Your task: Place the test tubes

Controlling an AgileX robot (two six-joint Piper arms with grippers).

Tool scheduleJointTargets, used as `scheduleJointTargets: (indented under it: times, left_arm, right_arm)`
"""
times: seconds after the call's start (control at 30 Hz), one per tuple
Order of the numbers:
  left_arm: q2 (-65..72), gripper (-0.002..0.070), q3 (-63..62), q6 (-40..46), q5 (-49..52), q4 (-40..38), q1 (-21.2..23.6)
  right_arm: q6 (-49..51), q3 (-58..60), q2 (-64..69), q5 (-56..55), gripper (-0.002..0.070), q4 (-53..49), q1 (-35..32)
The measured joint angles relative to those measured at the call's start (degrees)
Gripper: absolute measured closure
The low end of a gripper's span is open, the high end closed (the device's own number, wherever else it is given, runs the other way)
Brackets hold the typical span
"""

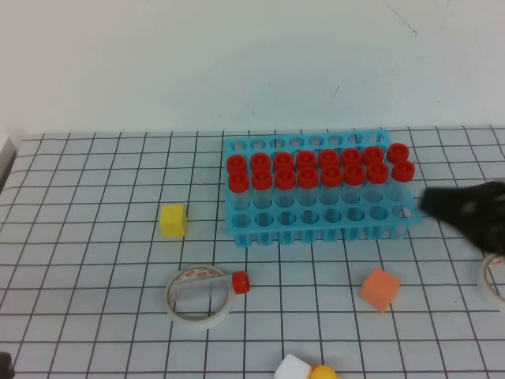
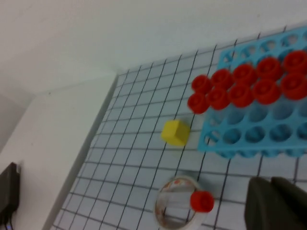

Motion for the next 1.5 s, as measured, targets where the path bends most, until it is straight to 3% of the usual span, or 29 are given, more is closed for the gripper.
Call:
scheduleJointTargets:
  times: [0.03, 0.07, 0.17, 0.3, 0.5, 0.6, 0.63, 0.73, 1.0, 1.5]
  left_arm:
    - [0.10, 0.0676, 0.00, 0.00, 0.44, 0.28, 0.00]
    - [0.10, 0.0676, 0.00, 0.00, 1.00, 1.02, 0.00]
    - [0.10, 0.0676, 0.00, 0.00, 1.59, 1.53, 0.00]
    - [0.10, 0.0676, 0.00, 0.00, 1.81, 1.86, 0.00]
    - [0.21, 0.0676, 0.00, 0.00, 1.93, 2.16, 0.00]
    - [0.79, 0.0676, 0.00, 0.00, 1.93, 2.16, 0.00]
    - [1.20, 0.0676, 0.00, 0.00, 1.93, 2.16, 0.00]
    - [1.92, 0.0676, 0.00, 0.00, 1.81, 2.20, 0.00]
    - [3.49, 0.0676, 0.00, 0.00, 1.76, 2.30, 0.00]
    - [3.49, 0.0676, 0.00, 0.30, 2.52, 0.85, 0.00]
  right_arm:
    - [-0.56, -0.10, 1.35, -2.56, 0.0678, 1.67, 3.02]
    - [-1.29, -0.10, 4.86, -9.12, 0.0678, 6.07, 10.78]
    - [-1.60, -0.49, 10.44, -17.93, 0.0678, 12.07, 20.00]
    - [1.44, -2.65, 17.39, -20.64, 0.0655, 14.37, 25.78]
    - [6.42, -8.56, 26.85, -16.03, 0.0543, 14.88, 26.81]
    - [11.28, -11.57, 30.48, -14.02, 0.0450, 14.87, 26.81]
    - [14.19, -13.48, 32.94, -12.19, 0.0386, 14.87, 26.81]
    - [17.02, -15.94, 36.27, -9.75, 0.0325, 14.87, 26.81]
    - [21.02, -19.93, 42.58, -11.15, 0.0295, 14.87, 26.95]
    - [16.31, -24.41, 48.21, -14.48, 0.0290, 14.99, 26.95]
